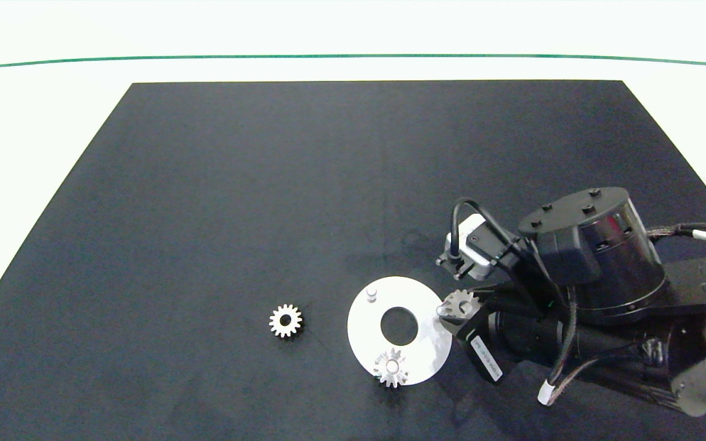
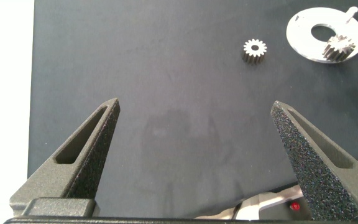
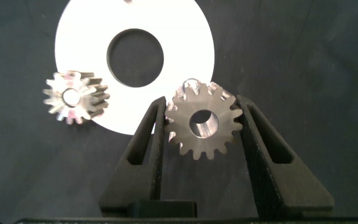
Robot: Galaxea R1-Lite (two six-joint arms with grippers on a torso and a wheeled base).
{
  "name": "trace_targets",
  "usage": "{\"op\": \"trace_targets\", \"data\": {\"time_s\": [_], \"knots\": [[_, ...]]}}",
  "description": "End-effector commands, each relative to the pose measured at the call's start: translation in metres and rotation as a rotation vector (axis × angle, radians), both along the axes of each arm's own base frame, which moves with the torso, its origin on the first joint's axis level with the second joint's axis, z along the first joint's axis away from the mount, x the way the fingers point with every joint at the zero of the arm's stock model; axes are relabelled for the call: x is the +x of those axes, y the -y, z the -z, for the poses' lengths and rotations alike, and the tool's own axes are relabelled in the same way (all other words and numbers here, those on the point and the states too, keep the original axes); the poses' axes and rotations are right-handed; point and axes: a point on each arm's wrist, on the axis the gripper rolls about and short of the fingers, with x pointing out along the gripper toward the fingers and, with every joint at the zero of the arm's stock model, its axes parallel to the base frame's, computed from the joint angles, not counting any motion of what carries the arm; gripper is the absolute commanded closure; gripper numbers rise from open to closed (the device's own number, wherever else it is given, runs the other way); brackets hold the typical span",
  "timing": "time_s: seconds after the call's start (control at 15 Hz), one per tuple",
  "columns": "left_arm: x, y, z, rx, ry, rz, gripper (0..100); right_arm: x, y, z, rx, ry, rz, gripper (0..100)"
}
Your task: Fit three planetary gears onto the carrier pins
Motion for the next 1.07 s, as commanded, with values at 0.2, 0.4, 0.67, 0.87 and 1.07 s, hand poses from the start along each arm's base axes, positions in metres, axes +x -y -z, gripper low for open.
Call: {"op": "trace_targets", "data": {"time_s": [0.2,0.4,0.67,0.87,1.07], "knots": [[-0.001,0.000,-0.001,0.001,0.003,0.001,0,0.008,-0.008,0.010,-0.011,-0.004,0.004,96],[-0.001,0.000,-0.002,0.001,0.002,0.003,0,0.012,-0.011,0.014,-0.014,-0.003,0.010,96],[0.000,0.000,-0.002,0.001,-0.004,0.003,0,0.014,-0.011,0.016,-0.015,-0.004,0.017,96],[0.000,0.000,-0.003,0.001,-0.003,0.003,0,0.015,-0.011,0.017,-0.017,-0.008,0.018,96],[0.001,0.000,-0.003,0.001,-0.007,0.003,0,0.016,-0.012,0.017,-0.016,-0.007,0.018,96]]}}
